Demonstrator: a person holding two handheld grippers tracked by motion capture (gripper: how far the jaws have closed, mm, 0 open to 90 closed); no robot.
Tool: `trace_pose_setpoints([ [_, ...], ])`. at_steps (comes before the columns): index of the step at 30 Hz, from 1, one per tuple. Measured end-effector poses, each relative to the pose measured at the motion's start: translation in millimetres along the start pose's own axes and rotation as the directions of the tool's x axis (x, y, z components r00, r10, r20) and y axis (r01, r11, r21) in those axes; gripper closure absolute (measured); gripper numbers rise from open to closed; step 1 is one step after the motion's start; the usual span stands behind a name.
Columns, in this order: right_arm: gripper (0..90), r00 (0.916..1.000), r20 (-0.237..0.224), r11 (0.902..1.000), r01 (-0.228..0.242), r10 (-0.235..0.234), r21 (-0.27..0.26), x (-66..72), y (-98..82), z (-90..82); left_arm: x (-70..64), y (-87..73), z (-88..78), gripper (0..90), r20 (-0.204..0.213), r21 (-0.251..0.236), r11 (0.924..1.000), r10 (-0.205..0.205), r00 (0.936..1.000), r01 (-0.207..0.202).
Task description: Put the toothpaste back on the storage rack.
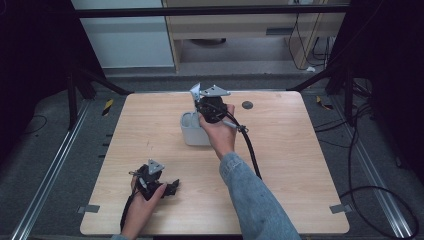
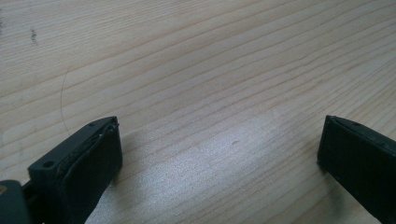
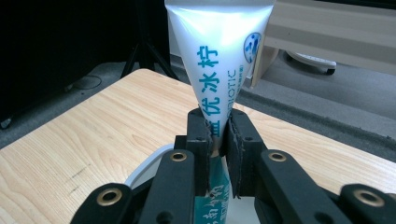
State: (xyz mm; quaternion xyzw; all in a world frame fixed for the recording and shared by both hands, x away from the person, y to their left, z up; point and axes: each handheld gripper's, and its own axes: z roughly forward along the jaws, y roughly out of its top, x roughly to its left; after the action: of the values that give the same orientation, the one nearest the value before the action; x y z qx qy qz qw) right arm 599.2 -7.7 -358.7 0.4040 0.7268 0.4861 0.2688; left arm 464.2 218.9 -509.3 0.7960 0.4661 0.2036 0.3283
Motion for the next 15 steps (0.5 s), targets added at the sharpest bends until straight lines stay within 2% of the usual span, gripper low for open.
trace_pose_setpoints([
  [7, 80.5, 1.0, -0.001, 0.9997, 0.0, 0.0, 0.026, 1.1, -11.6, 4.8, -0.1, -0.1, -0.2, 0.0, 0.001, 0.002, 1.0, 0.0, 1.0, 0.0],
  [15, 80.5, 1.0, -0.003, 0.9992, 0.005, -0.005, 0.039, 1.4, -15.9, 8.1, -0.2, -0.1, 0.0, 0.0, 0.001, 0.0, 1.0, -0.003, 1.0, 0.003],
])
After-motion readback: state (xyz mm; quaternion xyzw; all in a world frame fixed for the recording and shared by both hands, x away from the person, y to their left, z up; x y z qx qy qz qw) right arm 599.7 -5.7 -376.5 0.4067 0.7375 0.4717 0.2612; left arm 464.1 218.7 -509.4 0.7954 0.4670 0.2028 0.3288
